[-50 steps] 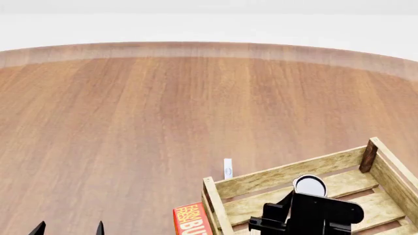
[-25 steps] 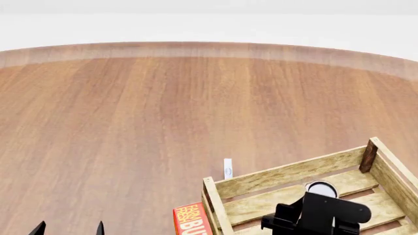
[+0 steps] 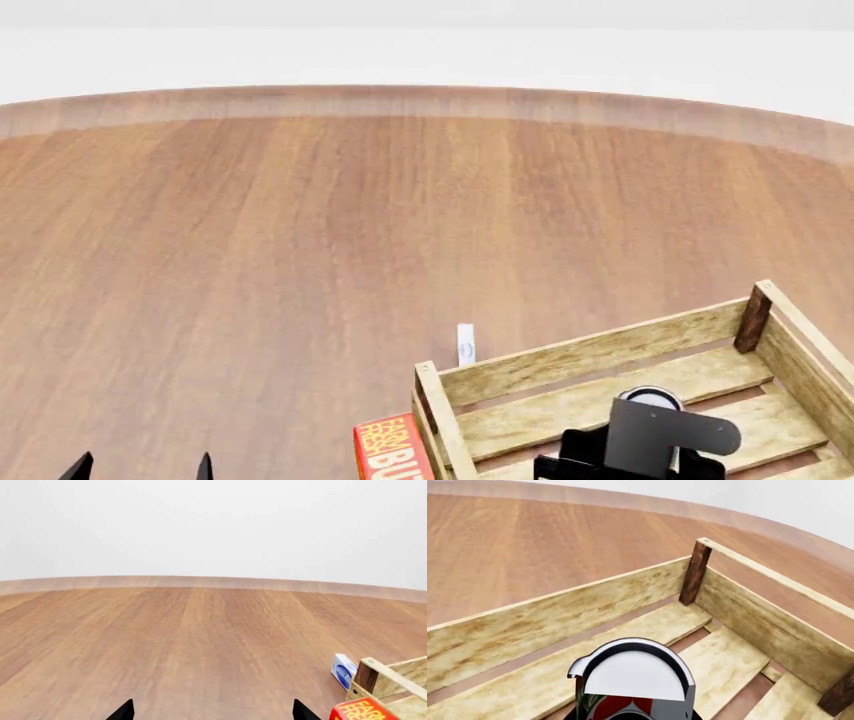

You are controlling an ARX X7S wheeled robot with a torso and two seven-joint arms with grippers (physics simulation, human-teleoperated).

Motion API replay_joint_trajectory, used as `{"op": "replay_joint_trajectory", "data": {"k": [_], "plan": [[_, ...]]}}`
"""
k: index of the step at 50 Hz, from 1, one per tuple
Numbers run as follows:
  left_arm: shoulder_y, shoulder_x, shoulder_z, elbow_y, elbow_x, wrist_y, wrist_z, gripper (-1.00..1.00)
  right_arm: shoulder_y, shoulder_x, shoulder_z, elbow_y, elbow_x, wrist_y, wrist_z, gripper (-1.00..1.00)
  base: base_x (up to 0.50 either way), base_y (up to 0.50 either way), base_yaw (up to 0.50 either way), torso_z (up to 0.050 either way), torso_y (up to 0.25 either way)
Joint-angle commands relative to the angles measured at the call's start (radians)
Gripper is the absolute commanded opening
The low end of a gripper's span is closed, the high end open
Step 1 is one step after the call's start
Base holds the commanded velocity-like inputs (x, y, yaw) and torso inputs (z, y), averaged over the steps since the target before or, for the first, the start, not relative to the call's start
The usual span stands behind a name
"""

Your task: Pick up the tomato sauce, and put it in the wooden tray.

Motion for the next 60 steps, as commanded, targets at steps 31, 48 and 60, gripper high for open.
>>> {"op": "replay_joint_trajectory", "data": {"k": [31, 48, 60], "plan": [[-0.002, -0.007, 0.011, -0.005, -0.004, 0.007, -0.008, 1.0, 0.034, -0.016, 0.076, 0.13, -0.1, -0.05, -0.022, -1.0, 0.0, 0.0, 0.0, 0.0, 0.0], [-0.005, -0.01, 0.016, 0.0, -0.008, 0.003, -0.013, 1.0, 0.033, -0.02, 0.092, 0.13, -0.121, -0.051, -0.015, 1.0, 0.0, 0.0, 0.0, 0.0, 0.0], [-0.009, -0.01, 0.017, -0.013, -0.011, 0.013, -0.01, 1.0, 0.03, -0.02, 0.101, 0.13, -0.133, -0.052, -0.014, 1.0, 0.0, 0.0, 0.0, 0.0, 0.0]]}}
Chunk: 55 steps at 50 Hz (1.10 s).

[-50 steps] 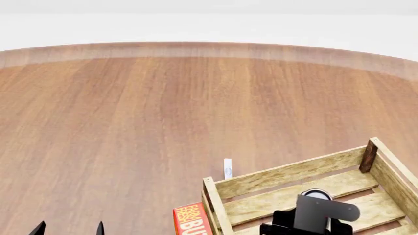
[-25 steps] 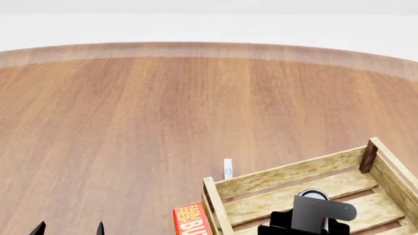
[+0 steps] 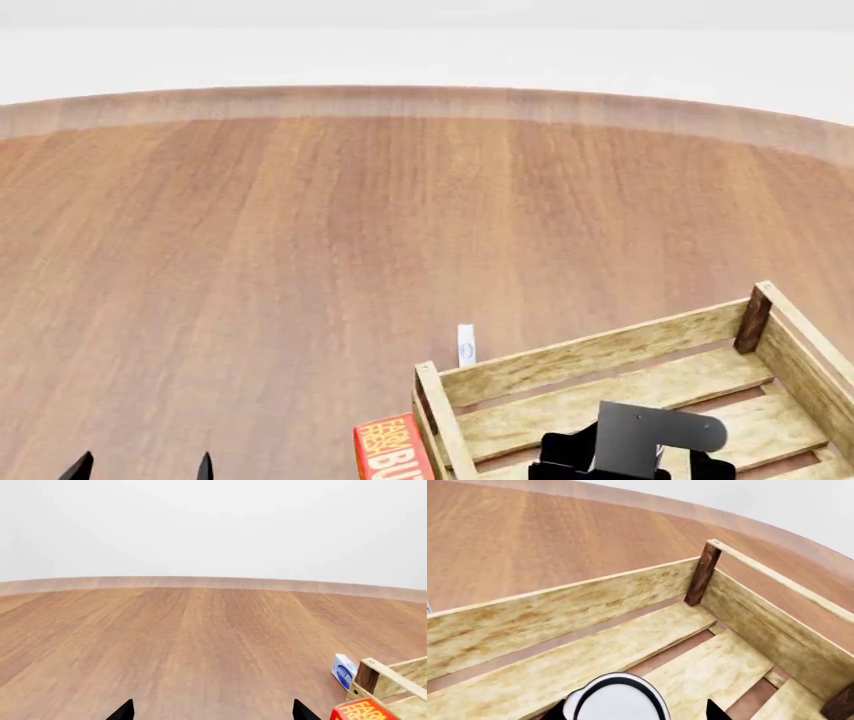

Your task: Pick up the tomato sauce, and put it in the wooden tray.

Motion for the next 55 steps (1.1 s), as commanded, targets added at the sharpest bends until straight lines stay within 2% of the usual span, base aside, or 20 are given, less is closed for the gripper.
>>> {"op": "replay_joint_trajectory", "data": {"k": [1, 21, 29, 55], "plan": [[-0.002, -0.001, 0.002, -0.007, -0.003, 0.006, 0.0, 1.0, -0.009, 0.004, 0.033, 0.013, -0.01, 0.0, 0.008, 1.0, 0.0, 0.0, 0.0, 0.0, 0.0], [0.0, -0.005, 0.008, 0.001, -0.003, 0.003, -0.007, 1.0, -0.015, 0.0, 0.034, 0.002, -0.024, -0.014, 0.003, 1.0, 0.0, 0.0, 0.0, 0.0, 0.0], [0.001, -0.007, 0.01, 0.004, -0.004, 0.003, -0.01, 1.0, -0.068, 0.006, 0.027, -0.145, -0.02, 0.069, 0.004, 1.0, 0.0, 0.0, 0.0, 0.0, 0.0], [-0.001, -0.01, 0.015, 0.0, -0.01, 0.007, -0.013, 1.0, -0.162, 0.016, -0.006, -0.406, -0.014, 0.202, -0.002, 1.0, 0.0, 0.0, 0.0, 0.0, 0.0]]}}
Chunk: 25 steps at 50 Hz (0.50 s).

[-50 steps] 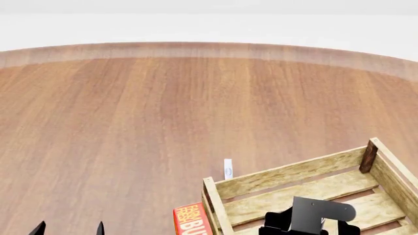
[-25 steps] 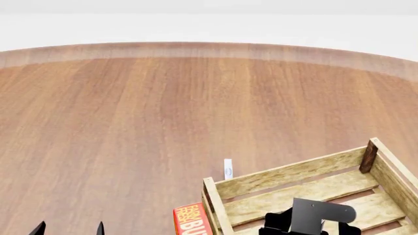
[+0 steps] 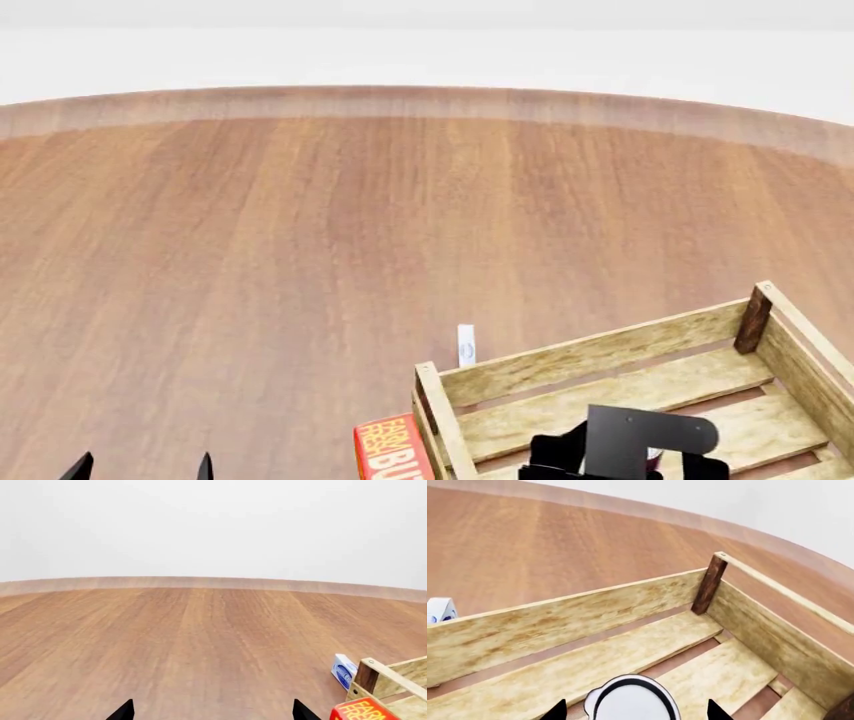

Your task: Pick up the tomato sauce, and put it in the wooden tray.

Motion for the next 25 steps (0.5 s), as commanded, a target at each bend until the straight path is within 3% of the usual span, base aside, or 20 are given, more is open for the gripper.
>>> {"op": "replay_joint_trajectory", "data": {"k": [1, 9, 25], "plan": [[0.0, -0.002, 0.003, 0.001, -0.001, 0.0, -0.003, 1.0, -0.058, 0.013, -0.004, -0.162, 0.014, 0.077, -0.004, 1.0, 0.0, 0.0, 0.0, 0.0, 0.0], [0.0, -0.004, 0.005, 0.002, -0.002, 0.0, -0.005, 1.0, -0.195, 0.042, -0.018, -0.552, 0.021, 0.232, 0.009, 1.0, 0.0, 0.0, 0.0, 0.0, 0.0], [-0.003, -0.005, 0.008, 0.0, -0.004, 0.002, -0.007, 1.0, -0.389, 0.084, -0.066, -1.036, 0.001, 0.218, 0.02, 1.0, 0.0, 0.0, 0.0, 0.0, 0.0]]}}
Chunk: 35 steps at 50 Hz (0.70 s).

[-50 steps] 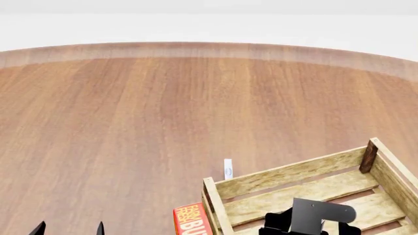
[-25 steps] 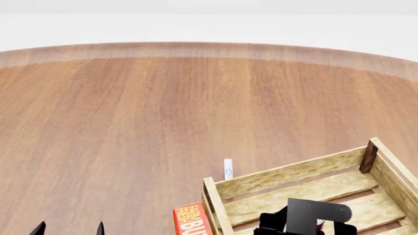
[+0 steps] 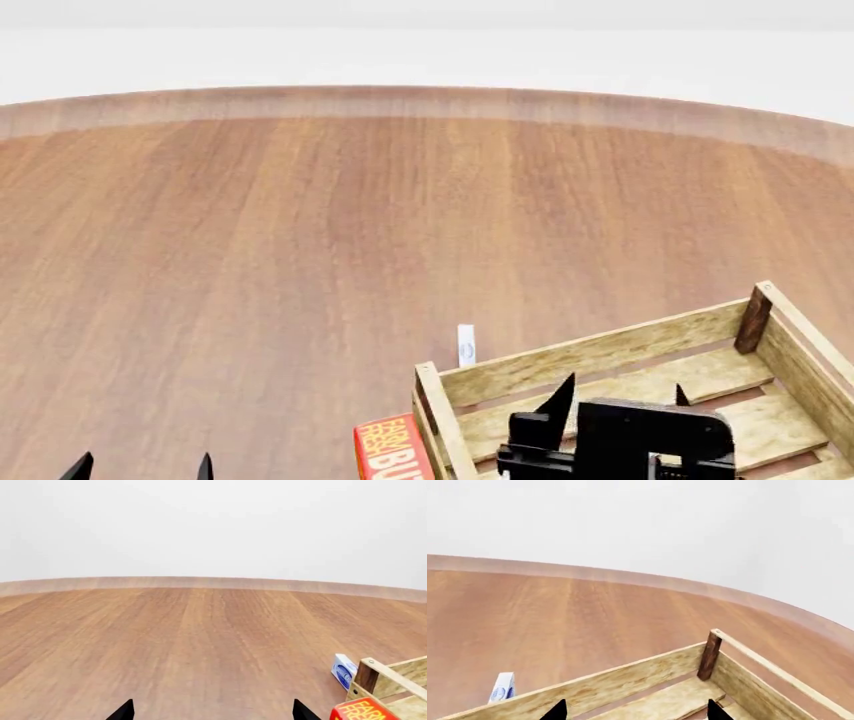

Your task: Pick up the tomato sauce, and put it in the wooden tray.

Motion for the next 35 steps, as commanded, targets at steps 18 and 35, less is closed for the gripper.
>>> {"op": "replay_joint_trajectory", "data": {"k": [18, 35], "plan": [[-0.01, -0.001, 0.006, -0.011, -0.006, 0.003, -0.001, 1.0, -0.291, 0.095, -0.05, -0.877, -0.035, 0.106, 0.033, 1.0, 0.0, 0.0, 0.0, 0.0, 0.0], [-0.003, -0.007, 0.01, 0.0, -0.007, 0.004, -0.006, 1.0, -0.794, -0.099, 0.015, -1.347, -0.246, -0.186, -0.254, 1.0, 0.0, 0.0, 0.0, 0.0, 0.0]]}}
